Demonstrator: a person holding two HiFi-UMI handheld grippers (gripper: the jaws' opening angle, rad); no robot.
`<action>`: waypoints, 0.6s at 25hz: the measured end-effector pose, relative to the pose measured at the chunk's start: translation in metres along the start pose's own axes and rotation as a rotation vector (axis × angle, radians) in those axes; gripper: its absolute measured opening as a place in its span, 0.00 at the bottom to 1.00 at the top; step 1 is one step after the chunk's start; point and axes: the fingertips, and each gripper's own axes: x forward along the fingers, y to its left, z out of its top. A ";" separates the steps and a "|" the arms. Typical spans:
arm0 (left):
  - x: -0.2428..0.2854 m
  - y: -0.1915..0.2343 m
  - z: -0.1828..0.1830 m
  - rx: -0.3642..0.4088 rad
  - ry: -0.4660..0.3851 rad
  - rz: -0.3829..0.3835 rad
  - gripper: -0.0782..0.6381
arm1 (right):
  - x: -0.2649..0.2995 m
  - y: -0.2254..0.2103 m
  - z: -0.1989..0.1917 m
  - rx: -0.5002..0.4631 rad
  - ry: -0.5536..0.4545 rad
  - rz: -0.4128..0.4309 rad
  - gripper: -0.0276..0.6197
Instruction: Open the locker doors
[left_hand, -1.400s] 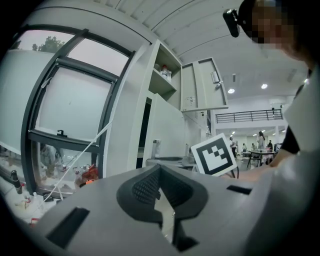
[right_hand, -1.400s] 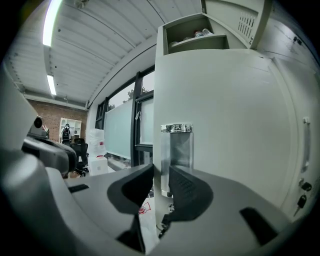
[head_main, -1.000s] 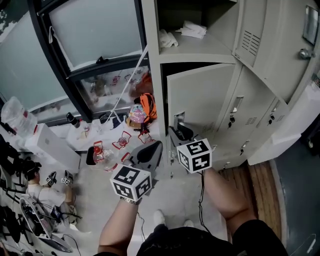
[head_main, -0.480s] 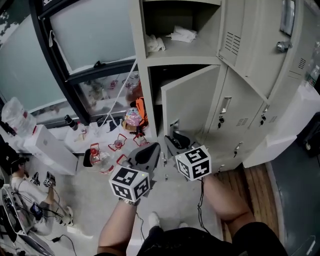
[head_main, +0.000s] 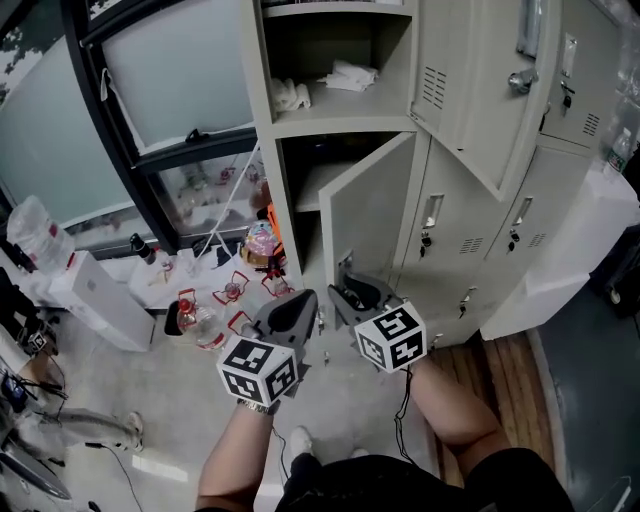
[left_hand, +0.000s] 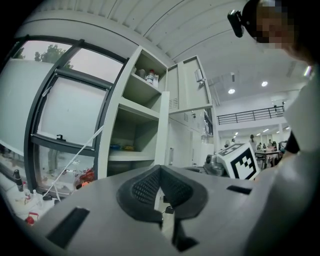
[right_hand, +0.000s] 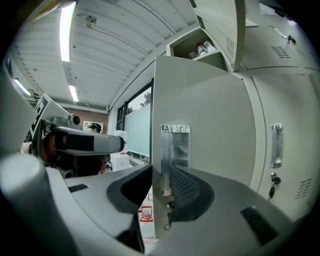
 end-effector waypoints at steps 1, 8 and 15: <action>-0.001 -0.004 0.000 0.000 -0.001 0.004 0.11 | -0.004 0.000 -0.001 -0.001 -0.003 0.008 0.21; -0.007 -0.031 -0.006 -0.004 -0.005 0.036 0.11 | -0.033 -0.006 -0.004 -0.003 -0.030 0.059 0.22; -0.010 -0.059 -0.010 -0.003 -0.002 0.038 0.11 | -0.061 -0.013 -0.010 -0.008 -0.044 0.113 0.22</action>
